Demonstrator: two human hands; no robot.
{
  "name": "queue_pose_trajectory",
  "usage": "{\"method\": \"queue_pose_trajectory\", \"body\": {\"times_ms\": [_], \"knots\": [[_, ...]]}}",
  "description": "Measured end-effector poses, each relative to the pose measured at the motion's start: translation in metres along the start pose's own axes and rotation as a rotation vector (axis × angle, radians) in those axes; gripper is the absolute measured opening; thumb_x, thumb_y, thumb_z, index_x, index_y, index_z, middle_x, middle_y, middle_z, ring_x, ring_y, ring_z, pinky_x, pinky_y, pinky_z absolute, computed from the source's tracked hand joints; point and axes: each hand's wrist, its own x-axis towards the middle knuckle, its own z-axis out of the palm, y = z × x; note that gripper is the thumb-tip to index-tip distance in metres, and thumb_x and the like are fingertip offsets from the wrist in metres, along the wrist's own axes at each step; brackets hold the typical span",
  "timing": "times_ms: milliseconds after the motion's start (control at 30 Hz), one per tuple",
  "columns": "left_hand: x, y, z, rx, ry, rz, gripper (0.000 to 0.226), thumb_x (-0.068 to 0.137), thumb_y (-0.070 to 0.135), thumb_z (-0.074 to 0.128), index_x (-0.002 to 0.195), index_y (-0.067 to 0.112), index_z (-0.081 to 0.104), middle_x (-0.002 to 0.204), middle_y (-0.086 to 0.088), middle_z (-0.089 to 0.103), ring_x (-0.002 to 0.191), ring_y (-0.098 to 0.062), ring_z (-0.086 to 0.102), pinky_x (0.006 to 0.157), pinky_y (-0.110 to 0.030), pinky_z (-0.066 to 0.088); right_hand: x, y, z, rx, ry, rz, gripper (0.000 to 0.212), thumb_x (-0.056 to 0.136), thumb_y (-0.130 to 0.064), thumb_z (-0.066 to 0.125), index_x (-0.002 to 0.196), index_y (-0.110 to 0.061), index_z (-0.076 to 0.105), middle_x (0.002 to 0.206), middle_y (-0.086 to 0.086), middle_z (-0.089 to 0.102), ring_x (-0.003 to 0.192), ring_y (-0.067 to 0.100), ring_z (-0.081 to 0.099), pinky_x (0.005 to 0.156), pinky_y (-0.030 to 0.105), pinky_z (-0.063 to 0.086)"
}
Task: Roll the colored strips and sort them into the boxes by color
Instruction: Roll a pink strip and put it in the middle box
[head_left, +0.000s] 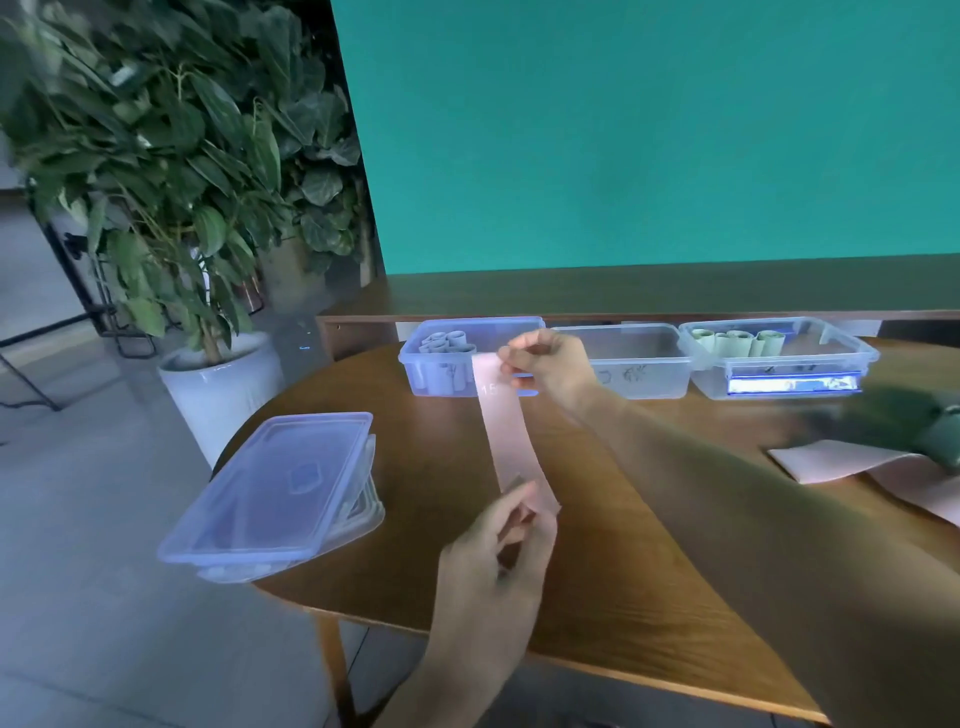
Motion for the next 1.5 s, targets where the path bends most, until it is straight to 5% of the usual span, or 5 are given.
{"method": "queue_pose_trajectory", "body": {"times_ms": [333,567,800,1000,1500], "knots": [[-0.011,-0.003,0.01,0.137,0.013,-0.022,0.025,0.097,0.037,0.06,0.121,0.042,0.061,0.091,0.046,0.057,0.097,0.032,0.048,0.077,0.005,0.036,-0.035,0.034,-0.023,-0.073,-0.052,0.04,0.014,0.096,-0.003,0.067,0.108,0.002,0.063,0.096,0.014,0.068,0.068,0.017,0.072,0.065,0.028,0.063],[-0.032,-0.008,0.012,0.07,-0.042,-0.025,0.026,0.095,0.034,0.063,0.121,0.036,0.066,0.102,0.026,0.071,0.1,0.014,0.061,0.08,0.0,0.042,-0.096,0.042,-0.05,-0.294,-0.06,-0.024,0.01,0.099,-0.011,0.064,0.095,-0.005,0.07,0.083,0.011,0.073,0.064,0.016,0.067,0.063,0.025,0.056],[-0.025,-0.008,-0.007,0.042,0.066,0.086,0.02,0.094,0.015,0.064,0.107,0.027,0.073,0.074,0.01,0.072,0.057,-0.009,0.068,0.062,-0.01,0.048,-0.131,0.038,-0.061,-0.478,-0.097,-0.098,0.007,0.097,-0.025,0.069,0.092,-0.021,0.073,0.079,0.002,0.075,0.063,0.013,0.064,0.078,0.03,0.057],[0.004,-0.026,-0.026,0.308,-0.05,0.243,0.015,0.086,0.024,0.076,0.101,0.027,0.079,0.091,0.02,0.072,0.089,-0.001,0.066,0.074,-0.012,0.049,-0.16,0.029,-0.066,-0.639,-0.236,-0.189,0.005,0.093,-0.029,0.073,0.097,-0.027,0.076,0.094,-0.019,0.075,0.09,0.001,0.068,0.088,0.017,0.049],[0.034,-0.033,-0.042,0.385,-0.348,0.304,0.009,0.078,0.03,0.084,0.08,0.022,0.078,0.085,0.014,0.072,0.085,-0.01,0.068,0.068,-0.011,0.046,-0.179,0.028,-0.071,-0.743,-0.502,-0.355,0.013,0.086,-0.03,0.08,0.093,-0.019,0.078,0.102,-0.01,0.072,0.103,0.011,0.067,0.092,0.029,0.052]]}}
